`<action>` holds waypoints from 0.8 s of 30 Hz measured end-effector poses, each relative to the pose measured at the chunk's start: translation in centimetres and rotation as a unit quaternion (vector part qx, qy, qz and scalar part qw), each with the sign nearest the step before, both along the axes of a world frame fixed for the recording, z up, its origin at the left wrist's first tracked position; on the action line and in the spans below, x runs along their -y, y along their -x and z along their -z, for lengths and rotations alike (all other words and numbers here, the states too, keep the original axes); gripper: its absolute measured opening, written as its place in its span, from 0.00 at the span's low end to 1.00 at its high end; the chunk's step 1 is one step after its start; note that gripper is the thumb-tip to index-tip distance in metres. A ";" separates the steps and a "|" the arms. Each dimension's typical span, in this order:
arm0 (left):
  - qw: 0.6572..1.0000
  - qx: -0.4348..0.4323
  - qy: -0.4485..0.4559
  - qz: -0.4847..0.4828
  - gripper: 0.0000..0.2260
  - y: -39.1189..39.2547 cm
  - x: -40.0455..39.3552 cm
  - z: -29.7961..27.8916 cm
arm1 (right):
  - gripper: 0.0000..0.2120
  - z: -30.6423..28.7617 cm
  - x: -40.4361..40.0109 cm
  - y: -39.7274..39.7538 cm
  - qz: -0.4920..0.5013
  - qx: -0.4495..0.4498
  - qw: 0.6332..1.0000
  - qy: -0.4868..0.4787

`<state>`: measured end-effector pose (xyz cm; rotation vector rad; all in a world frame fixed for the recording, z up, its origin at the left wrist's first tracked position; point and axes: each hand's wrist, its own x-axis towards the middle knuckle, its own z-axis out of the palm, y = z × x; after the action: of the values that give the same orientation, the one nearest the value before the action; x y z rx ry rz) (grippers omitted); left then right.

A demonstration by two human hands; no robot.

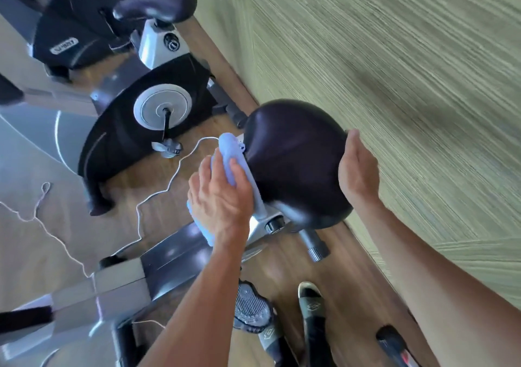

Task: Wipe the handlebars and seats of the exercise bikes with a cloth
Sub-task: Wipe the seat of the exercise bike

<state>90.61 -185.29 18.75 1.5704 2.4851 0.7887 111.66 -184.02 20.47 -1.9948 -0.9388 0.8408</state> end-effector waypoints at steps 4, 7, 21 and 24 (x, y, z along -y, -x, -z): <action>0.993 -0.043 0.112 0.003 0.22 -1.6 -2.2 -2.0 | 0.31 0.9 -0.3 -0.5 0.028 -0.033 0.999 0.000; 0.982 -0.074 0.167 0.041 0.22 -4.0 -6.0 -2.3 | 0.31 1.3 -0.4 -0.7 0.045 -0.037 0.998 -0.006; 0.916 -0.167 0.052 0.360 0.30 -5.7 -3.6 -0.5 | 0.30 1.4 -0.5 -0.7 0.026 -0.027 0.999 -0.033; 0.920 -0.156 0.074 0.353 0.32 -7.5 -6.6 -0.5 | 0.28 1.7 -0.4 -0.9 0.025 -0.027 0.998 -0.058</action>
<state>98.11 -178.69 19.27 2.4359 1.8147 0.2438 112.51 -183.58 18.80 -1.8796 -0.8834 0.7900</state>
